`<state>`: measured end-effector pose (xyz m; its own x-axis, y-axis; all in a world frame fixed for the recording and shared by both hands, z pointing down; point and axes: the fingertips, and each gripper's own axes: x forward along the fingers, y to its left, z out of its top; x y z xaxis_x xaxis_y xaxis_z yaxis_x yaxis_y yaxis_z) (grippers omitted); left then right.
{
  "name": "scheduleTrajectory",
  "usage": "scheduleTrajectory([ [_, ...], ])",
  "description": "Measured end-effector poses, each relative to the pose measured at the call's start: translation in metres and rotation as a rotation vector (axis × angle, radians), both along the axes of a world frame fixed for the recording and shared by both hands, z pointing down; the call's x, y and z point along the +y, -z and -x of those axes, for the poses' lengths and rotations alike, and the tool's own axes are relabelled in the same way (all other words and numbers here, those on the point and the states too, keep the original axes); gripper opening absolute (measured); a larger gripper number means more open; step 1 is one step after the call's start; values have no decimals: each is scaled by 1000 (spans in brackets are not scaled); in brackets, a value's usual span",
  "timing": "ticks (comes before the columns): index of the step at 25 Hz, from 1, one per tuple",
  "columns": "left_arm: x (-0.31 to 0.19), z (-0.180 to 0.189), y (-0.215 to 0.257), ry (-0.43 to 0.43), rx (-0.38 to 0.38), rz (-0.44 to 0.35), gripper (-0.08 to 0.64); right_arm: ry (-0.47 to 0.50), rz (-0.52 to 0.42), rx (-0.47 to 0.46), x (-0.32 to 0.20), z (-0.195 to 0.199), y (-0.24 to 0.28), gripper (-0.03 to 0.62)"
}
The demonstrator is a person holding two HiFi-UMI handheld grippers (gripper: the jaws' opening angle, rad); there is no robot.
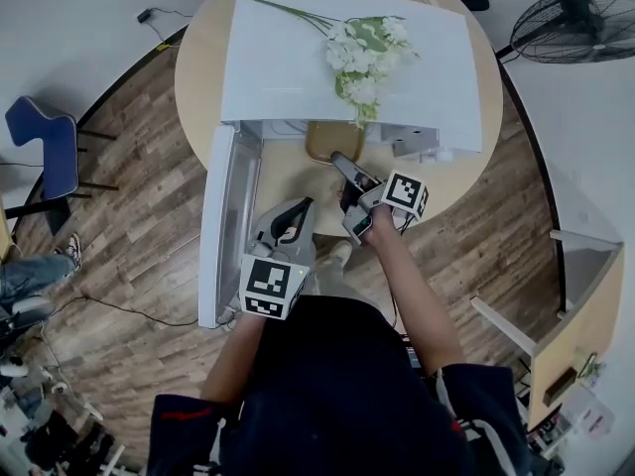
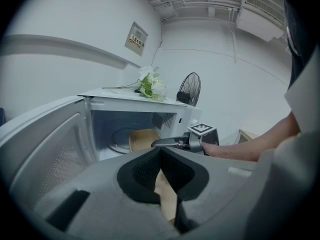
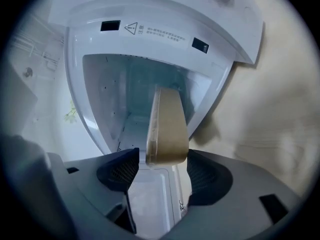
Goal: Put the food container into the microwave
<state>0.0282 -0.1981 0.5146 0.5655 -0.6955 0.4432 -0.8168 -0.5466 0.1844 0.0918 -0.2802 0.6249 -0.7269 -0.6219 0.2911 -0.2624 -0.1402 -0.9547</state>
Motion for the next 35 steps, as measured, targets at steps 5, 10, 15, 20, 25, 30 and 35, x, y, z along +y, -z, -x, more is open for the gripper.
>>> scheduleTrajectory([
  [5,2,-4,0,-1,2,4,15,-3,9,39,-4,-7,-6,284],
  [10,6,-5,-6,14,-2,21,15,5,13,47,-12,-5,-11,243],
  [15,9,-3,-9,16,-15,28,15,-3,27,32,-22,-1,-14,242],
  [20,7,1,-9,29,-16,31,15,-13,38,16,-31,3,-19,242],
  [25,6,3,-12,39,-8,38,15,-24,54,-11,-39,7,-25,244],
  [30,7,5,-13,36,-15,44,15,-17,46,-11,-45,10,-23,247],
  [35,6,6,-13,34,-11,47,15,-27,11,-25,-45,9,-15,291],
])
